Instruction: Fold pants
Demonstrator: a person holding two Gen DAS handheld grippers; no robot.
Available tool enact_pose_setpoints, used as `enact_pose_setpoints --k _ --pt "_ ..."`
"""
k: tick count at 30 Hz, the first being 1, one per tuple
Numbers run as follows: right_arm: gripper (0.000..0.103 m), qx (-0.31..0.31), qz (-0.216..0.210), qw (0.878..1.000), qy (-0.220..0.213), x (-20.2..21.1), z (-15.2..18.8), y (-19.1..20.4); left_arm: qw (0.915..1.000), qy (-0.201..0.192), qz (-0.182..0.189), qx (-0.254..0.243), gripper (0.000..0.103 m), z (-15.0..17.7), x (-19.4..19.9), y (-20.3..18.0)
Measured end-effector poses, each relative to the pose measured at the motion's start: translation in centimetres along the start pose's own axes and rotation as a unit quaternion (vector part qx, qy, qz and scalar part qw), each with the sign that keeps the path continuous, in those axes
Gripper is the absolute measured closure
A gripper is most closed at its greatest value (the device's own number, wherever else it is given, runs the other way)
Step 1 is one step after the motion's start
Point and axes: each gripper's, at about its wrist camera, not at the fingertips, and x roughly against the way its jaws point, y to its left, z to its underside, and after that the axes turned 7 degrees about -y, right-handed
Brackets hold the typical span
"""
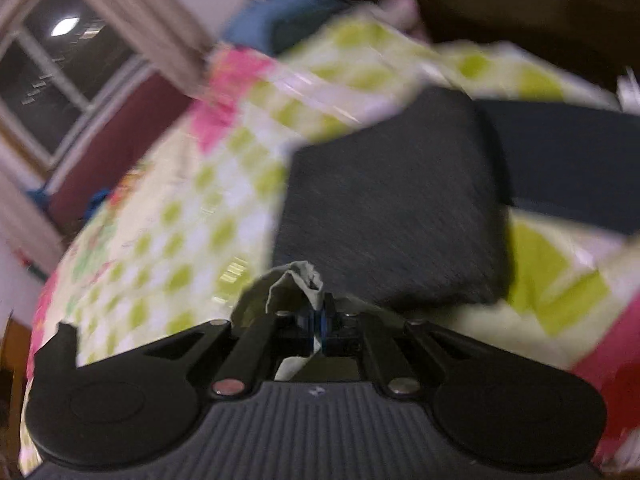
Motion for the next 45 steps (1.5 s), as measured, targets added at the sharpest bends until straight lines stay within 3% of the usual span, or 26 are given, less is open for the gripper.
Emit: enact_pose_setpoints --k 2,5,8,10,12,15,16,17,21,23,25,27,31,35,39,42,45 --pt "0.099 -0.027 0.024 0.999 0.026 -1.3 1.1 -1.6 1.0000 0.001 -0.003 -0.004 0.037 0.1 -0.1 -0.1" --pt "0.098 -0.031 0.027 0.999 0.027 -1.3 2.4 -2.6 1.0000 0.002 -0.001 -0.004 0.037 0.2 -0.1 0.0" --pt "0.093 0.024 0.036 0.999 0.012 -0.7 2.8 -1.1 1.0000 0.003 -0.001 -0.007 0.035 0.3 -0.1 0.0" --pt "0.084 0.097 0.062 0.993 0.005 -0.6 3.1 0.7 1.0000 0.003 -0.005 -0.007 0.033 0.3 0.0 0.0" --pt "0.076 0.171 0.081 0.982 -0.010 -0.2 3.6 2.3 1.0000 0.003 -0.006 -0.007 0.032 0.4 0.1 0.0" --pt "0.053 0.314 0.134 0.939 -0.049 0.5 5.6 4.7 1.0000 0.004 -0.006 -0.006 0.032 0.7 0.3 0.2" --pt "0.052 0.350 0.148 0.923 -0.057 0.7 6.3 5.1 1.0000 0.004 -0.005 -0.004 0.032 0.7 0.3 0.2" --pt "0.052 0.361 0.150 0.918 -0.060 0.7 6.4 5.2 1.0000 0.004 -0.006 -0.004 0.032 0.7 0.3 0.4" --pt "0.052 0.273 0.129 0.949 -0.095 2.6 4.1 3.6 1.0000 0.005 -0.006 0.001 0.031 0.8 0.2 0.6" --pt "0.053 0.255 0.110 0.953 -0.119 3.3 3.3 3.5 1.0000 0.006 -0.005 -0.001 0.031 0.8 0.0 0.5" --pt "0.054 0.260 0.105 0.950 -0.137 3.4 2.9 4.2 0.9999 0.008 -0.006 -0.002 0.030 0.7 -0.1 0.5" --pt "0.054 0.228 0.100 0.957 -0.146 2.9 1.7 4.3 0.9999 0.009 -0.006 -0.001 0.029 0.7 -0.2 0.5" --pt "0.054 0.207 0.067 0.974 -0.063 0.2 0.8 3.9 0.9999 0.011 -0.008 -0.002 0.028 0.6 -0.1 0.5" --pt "0.054 0.147 0.003 0.989 -0.019 -1.7 0.6 3.0 0.9999 0.012 -0.008 -0.002 0.028 0.6 -0.2 0.5" --pt "0.052 0.089 -0.020 0.995 0.045 -4.7 0.1 2.2 0.9999 0.014 -0.008 -0.002 0.027 0.6 -0.1 0.6" --pt "0.052 0.095 -0.033 0.994 0.051 -4.8 0.3 2.7 0.9999 0.015 -0.006 0.000 0.027 0.6 -0.3 0.6" --pt "0.059 0.021 -0.051 0.998 0.042 -5.3 -0.6 1.3 0.9999 0.014 -0.005 -0.001 0.027 0.5 -0.4 0.6"
